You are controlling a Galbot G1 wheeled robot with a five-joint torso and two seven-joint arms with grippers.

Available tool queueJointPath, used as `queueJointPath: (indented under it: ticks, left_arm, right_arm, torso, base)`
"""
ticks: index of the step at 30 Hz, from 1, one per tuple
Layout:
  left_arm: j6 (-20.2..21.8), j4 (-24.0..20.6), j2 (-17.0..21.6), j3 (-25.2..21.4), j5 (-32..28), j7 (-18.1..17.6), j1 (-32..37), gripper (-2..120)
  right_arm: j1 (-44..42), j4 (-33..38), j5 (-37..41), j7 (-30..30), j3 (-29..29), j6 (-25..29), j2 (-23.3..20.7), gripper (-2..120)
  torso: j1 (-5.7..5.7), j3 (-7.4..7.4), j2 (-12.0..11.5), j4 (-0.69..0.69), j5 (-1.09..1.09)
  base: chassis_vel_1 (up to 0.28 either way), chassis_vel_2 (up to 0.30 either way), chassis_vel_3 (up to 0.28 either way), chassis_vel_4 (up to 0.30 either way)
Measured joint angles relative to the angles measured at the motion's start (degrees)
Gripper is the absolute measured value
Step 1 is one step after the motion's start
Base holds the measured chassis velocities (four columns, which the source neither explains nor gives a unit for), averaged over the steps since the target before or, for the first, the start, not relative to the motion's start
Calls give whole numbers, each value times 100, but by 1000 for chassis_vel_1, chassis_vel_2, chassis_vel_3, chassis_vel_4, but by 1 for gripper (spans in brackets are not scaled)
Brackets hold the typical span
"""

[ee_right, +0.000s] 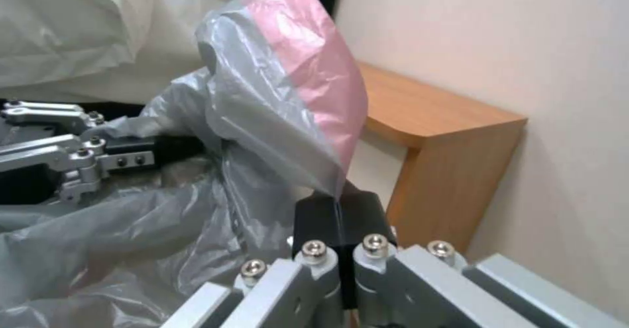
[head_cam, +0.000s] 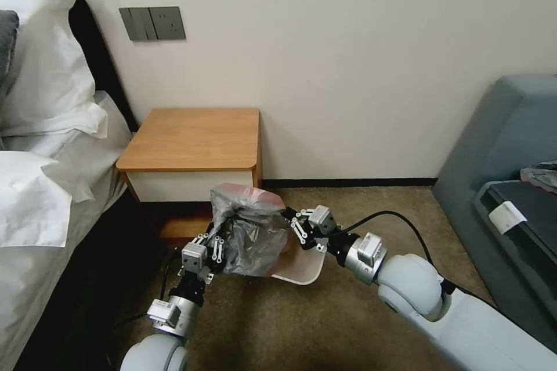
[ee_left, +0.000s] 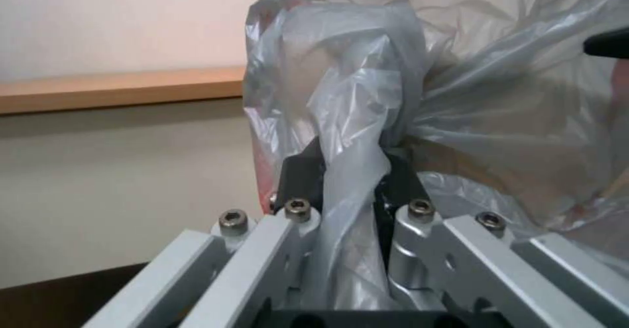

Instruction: Pick up the garbage bag from the table and place it over the trash can.

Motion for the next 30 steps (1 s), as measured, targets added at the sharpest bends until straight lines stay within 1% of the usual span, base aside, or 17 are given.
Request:
queueJointPath:
  ticks: [1,6,9,10,13,14,17,18,20,21,23,26,28,29,30]
  left_arm:
    - [0,0,0,0,0,0,0,8]
    - [-168,13,1,-16,139,77,-7,8]
    - [-488,55,-3,-74,266,267,-19,8]
    - [-488,55,-3,-74,266,267,-19,8]
    - [-867,133,-22,-124,457,439,-26,8]
    - [-867,133,-22,-124,457,439,-26,8]
    - [-1072,146,-37,-134,490,463,-28,8]
    - [-1072,146,-37,-134,490,463,-28,8]
    - [-1148,146,-38,-148,488,463,-34,8]
    - [-1148,146,-38,-148,488,463,-34,8]
    - [-1171,145,-35,-155,462,446,-39,8]
    - [-1173,145,-42,-153,429,413,-41,8]
    - [-1107,135,-55,-128,374,287,-36,8]
    - [-1107,135,-55,-128,374,287,-36,8]
    - [-982,116,-64,-106,338,152,-28,8]
  right_arm:
    - [0,0,0,0,0,0,0,0]
    - [-17,0,-148,399,-70,-115,115,0]
    - [68,7,-169,766,-100,-292,126,0]
    - [68,7,-169,766,-100,-292,126,0]
    - [133,18,-165,1079,-133,-534,115,0]
    - [133,18,-165,1079,-133,-534,115,0]
    - [114,70,-171,1197,-99,-794,7,0]
    - [114,70,-171,1197,-99,-794,7,0]
    - [89,140,-172,1232,-17,-1004,-166,0]
    - [89,140,-172,1232,-17,-1004,-166,0]
    - [81,202,-141,1238,42,-1125,-330,0]
    - [55,248,-109,1238,96,-1184,-433,0]
    - [-48,291,-109,1244,207,-1189,-493,0]
    - [-48,291,-109,1244,207,-1189,-493,0]
    - [-165,341,-135,1276,310,-1160,-497,0]
  torso:
    - [0,0,0,0,0]
    - [0,0,0,0,0]
    - [0,0,0,0,0]
    - [0,0,0,0,0]
    - [0,0,0,0,0]
    - [0,0,0,0,0]
    - [0,0,0,1,1]
    - [0,0,0,1,1]
    - [0,0,0,0,0]
    - [0,0,0,0,0]
    - [0,0,0,0,1]
    - [0,0,0,0,0]
    - [0,0,0,1,1]
    - [0,0,0,1,1]
    - [0,0,0,1,1]
  base:
    - [0,0,0,0]
    - [0,0,0,0]
    - [0,0,0,0]
    - [0,0,0,0]
    - [0,0,0,0]
    - [0,0,0,0]
    - [0,0,0,0]
    - [0,0,0,0]
    - [0,0,0,0]
    - [0,0,0,0]
    - [0,0,0,0]
    - [0,0,0,0]
    - [0,0,0,0]
    - [0,0,0,0]
    - [0,0,0,0]
